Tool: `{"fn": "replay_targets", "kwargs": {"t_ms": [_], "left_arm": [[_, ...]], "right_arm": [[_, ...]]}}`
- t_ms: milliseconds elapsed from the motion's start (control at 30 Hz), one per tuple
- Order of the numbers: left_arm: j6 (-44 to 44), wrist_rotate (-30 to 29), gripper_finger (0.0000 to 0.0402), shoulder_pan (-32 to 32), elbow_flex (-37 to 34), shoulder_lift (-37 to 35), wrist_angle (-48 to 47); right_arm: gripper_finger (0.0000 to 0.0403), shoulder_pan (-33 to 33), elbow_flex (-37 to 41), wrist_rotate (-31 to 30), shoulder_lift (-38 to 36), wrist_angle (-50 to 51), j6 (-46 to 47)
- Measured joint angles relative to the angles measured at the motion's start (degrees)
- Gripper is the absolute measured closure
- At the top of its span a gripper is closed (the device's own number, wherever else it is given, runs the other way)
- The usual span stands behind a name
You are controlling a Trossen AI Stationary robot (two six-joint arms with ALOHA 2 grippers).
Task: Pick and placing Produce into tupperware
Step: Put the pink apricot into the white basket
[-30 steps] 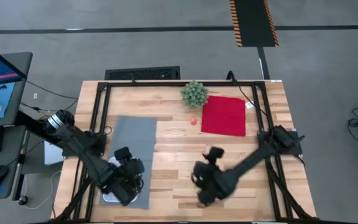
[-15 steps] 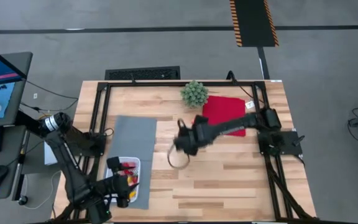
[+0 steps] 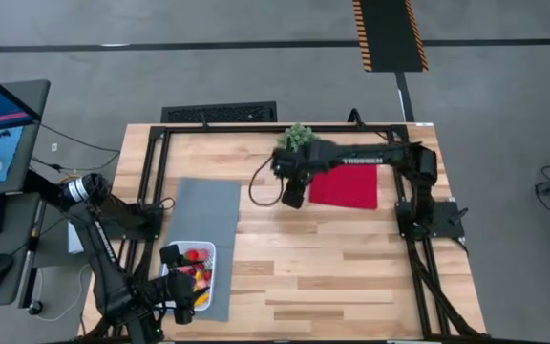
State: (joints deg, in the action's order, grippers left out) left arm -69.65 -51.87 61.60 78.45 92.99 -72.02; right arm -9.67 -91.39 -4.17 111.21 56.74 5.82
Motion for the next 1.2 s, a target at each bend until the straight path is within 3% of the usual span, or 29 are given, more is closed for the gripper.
{"fn": "replay_targets", "kwargs": {"t_ms": [100,267,533,867,1200], "left_arm": [[-0.4,0.1,0.01,0.0,0.0,0.0,0.1],[-0.6,0.5,0.01,0.0,0.0,0.0,0.1],[-0.6,0.5,0.01,0.0,0.0,0.0,0.1],[-0.3,0.5,0.01,0.0,0.0,0.0,0.2],[0.0,0.4,0.01,0.0,0.0,0.0,1.3]], "right_arm": [[0.0263,-3.5,0.0,10.5,-0.8,-2.9,-0.8],[0.0269,-7.2,0.0,13.0,0.3,-2.9,3.2],[0.0243,-9.3,0.1,13.4,2.6,-2.0,4.4],[0.014,-9.3,0.8,12.9,2.5,-3.3,5.8],[0.0132,-9.6,7.4,11.1,2.5,-6.9,7.4]]}}
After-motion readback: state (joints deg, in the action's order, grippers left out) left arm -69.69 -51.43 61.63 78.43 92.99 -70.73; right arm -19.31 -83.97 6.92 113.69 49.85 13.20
